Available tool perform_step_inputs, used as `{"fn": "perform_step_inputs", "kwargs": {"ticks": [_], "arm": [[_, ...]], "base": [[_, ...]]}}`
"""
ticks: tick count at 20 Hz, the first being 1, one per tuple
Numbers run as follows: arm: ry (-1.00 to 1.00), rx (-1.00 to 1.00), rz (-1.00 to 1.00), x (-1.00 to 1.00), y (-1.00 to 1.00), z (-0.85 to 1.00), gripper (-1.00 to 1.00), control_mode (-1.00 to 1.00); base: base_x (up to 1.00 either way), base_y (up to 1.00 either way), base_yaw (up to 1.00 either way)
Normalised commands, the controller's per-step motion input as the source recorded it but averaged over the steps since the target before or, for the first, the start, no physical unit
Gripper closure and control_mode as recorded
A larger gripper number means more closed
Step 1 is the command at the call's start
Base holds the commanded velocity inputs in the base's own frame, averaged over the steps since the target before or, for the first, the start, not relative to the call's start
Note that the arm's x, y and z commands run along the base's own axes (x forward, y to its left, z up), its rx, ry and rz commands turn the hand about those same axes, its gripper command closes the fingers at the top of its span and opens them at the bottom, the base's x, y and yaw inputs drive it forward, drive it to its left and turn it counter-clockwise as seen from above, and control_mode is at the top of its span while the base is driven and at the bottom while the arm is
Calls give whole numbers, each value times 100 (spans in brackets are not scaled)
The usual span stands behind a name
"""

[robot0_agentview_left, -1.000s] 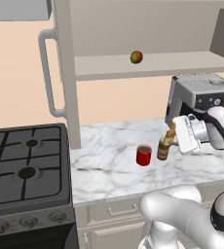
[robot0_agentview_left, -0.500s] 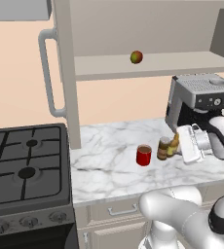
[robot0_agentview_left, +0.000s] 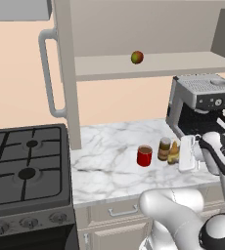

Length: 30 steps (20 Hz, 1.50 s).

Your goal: Pick the cinnamon and honey bottle from the cabinet and place them next to the mug.

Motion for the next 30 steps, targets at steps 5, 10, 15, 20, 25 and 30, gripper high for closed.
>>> {"fn": "perform_step_inputs", "kwargs": {"ticks": [5,10,15,20,25,30], "arm": [[0,0,-2,0,-1,-45,100,-100],[0,0,0,0,-7,-45,100,-100],[0,6,0,1,-16,-7,100,-100],[0,18,0,20,-11,0,100,-100],[0,14,0,36,-7,0,100,-100],[0,3,0,11,-13,-1,100,-100]], "base": [[0,0,0],[0,0,0],[0,0,0],[0,0,0],[0,0,0],[0,0,0]]}}
